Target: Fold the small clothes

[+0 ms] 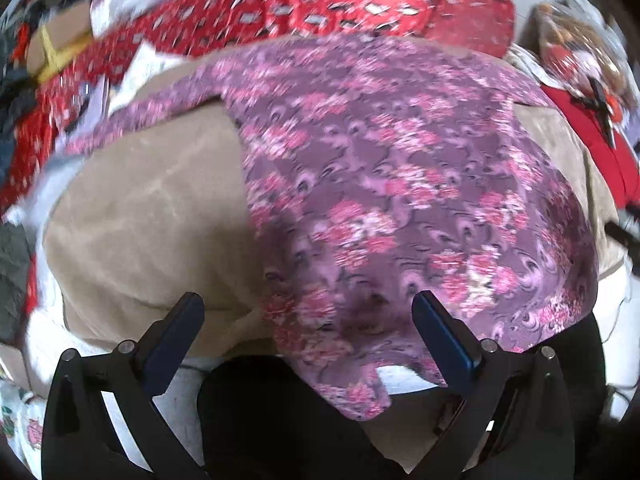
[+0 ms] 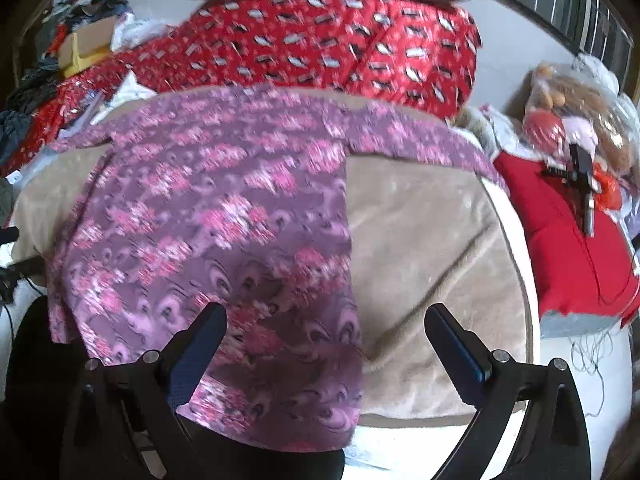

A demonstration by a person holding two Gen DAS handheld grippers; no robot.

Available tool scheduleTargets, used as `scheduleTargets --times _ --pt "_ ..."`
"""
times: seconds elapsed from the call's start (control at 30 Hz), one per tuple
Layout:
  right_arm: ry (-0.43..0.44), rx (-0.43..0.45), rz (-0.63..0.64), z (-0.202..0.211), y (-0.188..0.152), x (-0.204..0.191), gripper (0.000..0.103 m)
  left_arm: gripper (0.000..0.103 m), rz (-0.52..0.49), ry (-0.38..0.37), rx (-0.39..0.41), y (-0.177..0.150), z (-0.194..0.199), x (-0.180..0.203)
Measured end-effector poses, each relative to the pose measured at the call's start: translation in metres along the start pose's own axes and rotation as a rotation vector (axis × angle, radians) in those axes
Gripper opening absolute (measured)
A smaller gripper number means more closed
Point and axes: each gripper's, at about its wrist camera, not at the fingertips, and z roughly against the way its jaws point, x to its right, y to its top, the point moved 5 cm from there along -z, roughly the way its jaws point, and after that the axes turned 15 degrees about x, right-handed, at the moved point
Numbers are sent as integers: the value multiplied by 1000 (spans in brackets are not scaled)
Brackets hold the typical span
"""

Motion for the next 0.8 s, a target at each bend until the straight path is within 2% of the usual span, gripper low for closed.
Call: scheduleTargets --times 0.17,0.2,0.23,0.27,0.3,0.33,0.37,0.4,0.43,0.53,0.57,0.63,0.73,0.8 --pt "16 -150 -59 -25 -37 15 88 103 43 -62 -155 -25 -25 -11" --pt "42 -190 -93 -31 -47 16 83 100 43 -93 -191 -33 -28 -6" --pt "77 -226 -134 -35 -54 16 73 92 51 -131 -219 -38 -29 1" --pt "121 -259 -182 -39 -61 15 65 61 35 -174 -258 -45 -32 10" --pt "160 -279 -219 -41 -66 13 41 24 31 -201 -286 -48 -32 17" --pt "195 -285 -246 -40 -68 12 18 19 14 -195 -303 -50 -34 19" --pt "216 -270 -250 -37 -66 9 11 15 6 -184 -304 -50 -33 19" --pt "227 -245 -240 -31 -62 7 7 11 33 -199 -303 -46 -30 15" --pt "240 -220 -236 -25 -57 6 7 10 67 -219 -305 -40 -26 11" --pt "359 -93 -308 14 -25 9 6 10 244 -299 -274 -10 3 -23" --pt "379 -43 -323 31 -14 14 6 8 257 -301 -261 -5 10 -30" --pt "382 7 -337 49 -3 25 6 7 226 -231 -243 -3 22 -45" --pt "357 -24 -339 48 -14 31 6 7 225 -182 -315 -33 17 -54" --pt "339 -97 -355 33 -39 29 6 7 234 -153 -360 -54 6 -65"
